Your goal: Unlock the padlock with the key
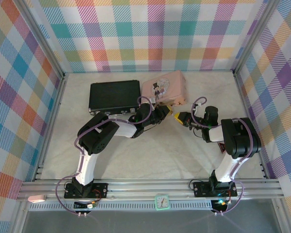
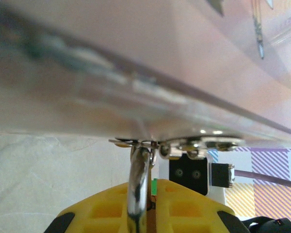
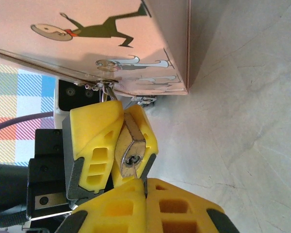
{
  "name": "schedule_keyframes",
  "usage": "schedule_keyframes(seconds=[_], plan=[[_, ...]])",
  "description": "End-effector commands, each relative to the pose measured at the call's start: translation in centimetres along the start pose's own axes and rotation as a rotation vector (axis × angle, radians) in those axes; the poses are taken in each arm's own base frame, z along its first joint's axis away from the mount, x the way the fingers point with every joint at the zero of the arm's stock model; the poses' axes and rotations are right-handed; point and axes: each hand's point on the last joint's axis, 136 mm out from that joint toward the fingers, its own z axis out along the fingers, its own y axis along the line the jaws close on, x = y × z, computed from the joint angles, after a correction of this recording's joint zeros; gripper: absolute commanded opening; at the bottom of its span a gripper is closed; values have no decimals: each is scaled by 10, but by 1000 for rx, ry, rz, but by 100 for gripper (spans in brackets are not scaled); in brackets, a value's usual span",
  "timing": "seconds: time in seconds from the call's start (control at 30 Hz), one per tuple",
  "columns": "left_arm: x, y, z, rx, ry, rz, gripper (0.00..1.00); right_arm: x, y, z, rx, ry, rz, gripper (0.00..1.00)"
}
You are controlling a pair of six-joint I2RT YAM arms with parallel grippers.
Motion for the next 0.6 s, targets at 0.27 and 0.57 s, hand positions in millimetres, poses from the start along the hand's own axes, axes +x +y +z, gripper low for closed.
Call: schedule_keyframes(seconds=[0.27,0.57], plan=[[42,-42,1,127,170,-61,0,-18,-20,17,48,-61,185,0],[43,-41,5,132,183,-61,0,-15,3,15,5,-35,16,0]])
